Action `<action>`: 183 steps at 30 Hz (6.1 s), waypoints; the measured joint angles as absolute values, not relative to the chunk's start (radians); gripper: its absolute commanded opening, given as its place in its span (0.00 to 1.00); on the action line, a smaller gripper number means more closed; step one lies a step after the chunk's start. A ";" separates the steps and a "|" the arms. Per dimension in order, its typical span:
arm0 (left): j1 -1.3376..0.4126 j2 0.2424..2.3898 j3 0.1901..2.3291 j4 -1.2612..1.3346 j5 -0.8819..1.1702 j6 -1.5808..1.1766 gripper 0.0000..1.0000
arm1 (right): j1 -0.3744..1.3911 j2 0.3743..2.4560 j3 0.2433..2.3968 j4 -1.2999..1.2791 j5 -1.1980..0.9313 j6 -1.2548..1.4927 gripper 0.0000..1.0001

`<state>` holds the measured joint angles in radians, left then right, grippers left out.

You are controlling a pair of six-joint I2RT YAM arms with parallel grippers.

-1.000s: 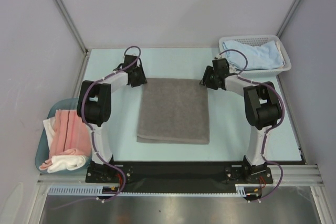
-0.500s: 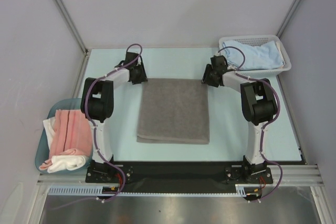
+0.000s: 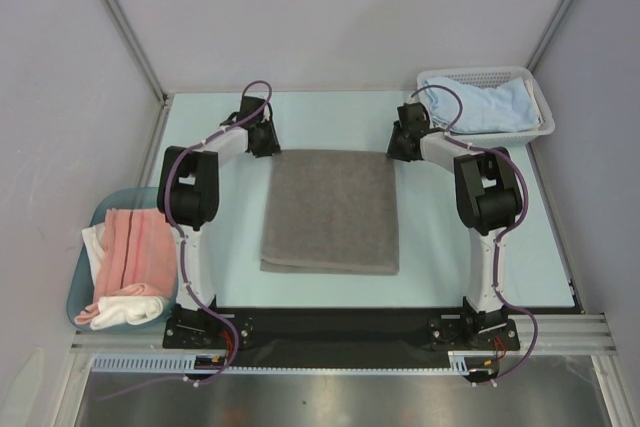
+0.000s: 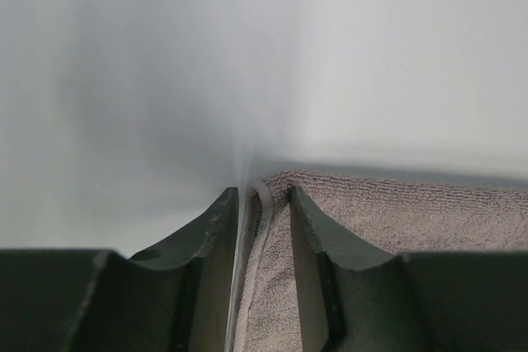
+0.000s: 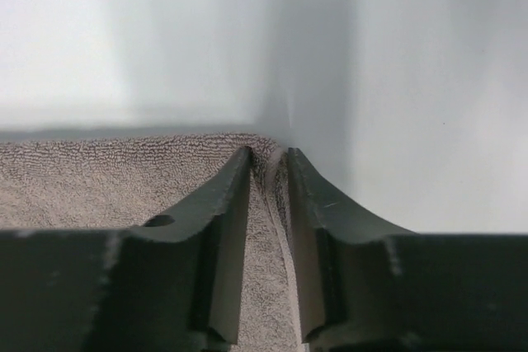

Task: Fold and stack the towels
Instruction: Fold the towel, then neatly place the folded towel into the bin

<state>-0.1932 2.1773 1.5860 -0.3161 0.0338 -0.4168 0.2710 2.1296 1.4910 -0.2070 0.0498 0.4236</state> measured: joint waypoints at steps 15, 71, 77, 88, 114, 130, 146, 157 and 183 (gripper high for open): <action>-0.187 2.180 1.579 -0.253 0.119 -0.416 0.00 | 0.270 2.156 1.551 -0.236 0.062 0.387 0.00; -0.249 1.271 0.679 -0.072 0.047 -0.631 0.00 | 0.398 1.291 0.718 -0.096 0.057 0.518 0.00; -0.258 1.206 0.647 -0.077 0.045 -0.630 0.00 | 0.408 1.250 0.695 -0.102 0.068 0.524 0.00; -0.266 1.158 0.551 -0.074 0.062 -0.631 0.00 | 0.424 1.180 0.623 -0.107 0.070 0.540 0.00; -0.273 1.107 0.441 -0.063 0.082 -0.638 0.09 | 0.485 1.113 0.474 -0.100 0.078 0.592 0.32; -0.273 0.910 0.480 -0.205 0.059 -0.635 0.28 | 0.485 0.990 0.485 -0.184 0.128 0.602 0.52; -0.341 1.137 0.501 -0.135 0.067 -0.628 0.30 | 0.419 1.389 0.590 -0.031 0.066 0.557 0.64; -0.344 1.139 0.501 -0.114 0.083 -0.628 0.29 | 0.508 1.495 0.642 0.037 0.134 0.550 0.48; -0.371 0.908 0.795 -0.419 0.169 -0.456 0.20 | 0.573 1.743 1.277 -0.379 0.601 0.204 0.00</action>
